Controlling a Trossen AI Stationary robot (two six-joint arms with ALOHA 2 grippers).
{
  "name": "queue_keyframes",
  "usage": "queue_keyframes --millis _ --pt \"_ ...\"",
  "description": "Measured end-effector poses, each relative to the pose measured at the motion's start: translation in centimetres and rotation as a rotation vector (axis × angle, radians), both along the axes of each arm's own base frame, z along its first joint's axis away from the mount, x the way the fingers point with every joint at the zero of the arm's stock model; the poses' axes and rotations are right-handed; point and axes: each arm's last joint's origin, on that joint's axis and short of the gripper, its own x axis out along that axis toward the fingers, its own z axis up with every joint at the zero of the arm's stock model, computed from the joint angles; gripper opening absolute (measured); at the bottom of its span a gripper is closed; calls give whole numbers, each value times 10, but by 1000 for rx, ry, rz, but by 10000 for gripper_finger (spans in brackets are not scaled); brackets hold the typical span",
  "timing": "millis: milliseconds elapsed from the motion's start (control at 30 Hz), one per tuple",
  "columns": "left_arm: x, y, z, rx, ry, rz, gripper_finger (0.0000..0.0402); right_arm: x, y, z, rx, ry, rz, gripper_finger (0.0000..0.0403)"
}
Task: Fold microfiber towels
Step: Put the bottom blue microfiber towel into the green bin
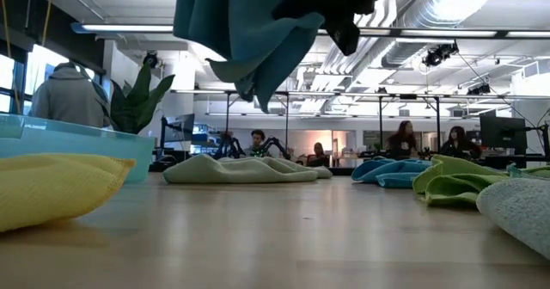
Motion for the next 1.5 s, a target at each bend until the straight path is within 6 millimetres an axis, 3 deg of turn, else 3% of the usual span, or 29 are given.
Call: queue_keyframes --millis 400,667,867,1000,1333,1500 --pt "3 -26 -8 -32 30 -93 0 -22 -1 18 160 89 96 2" --pt "29 -44 -44 -13 135 -131 1 -35 1 19 240 202 180 1" --pt "55 -51 -68 -21 133 -205 1 -42 1 10 264 325 201 1" --pt "64 -52 -81 -52 162 -230 1 -41 2 11 266 315 206 0" --pt "65 -52 -82 -43 162 -234 5 -35 -5 23 202 265 225 0" --pt "65 -52 -82 -35 163 -247 46 -36 -9 21 185 281 218 0"
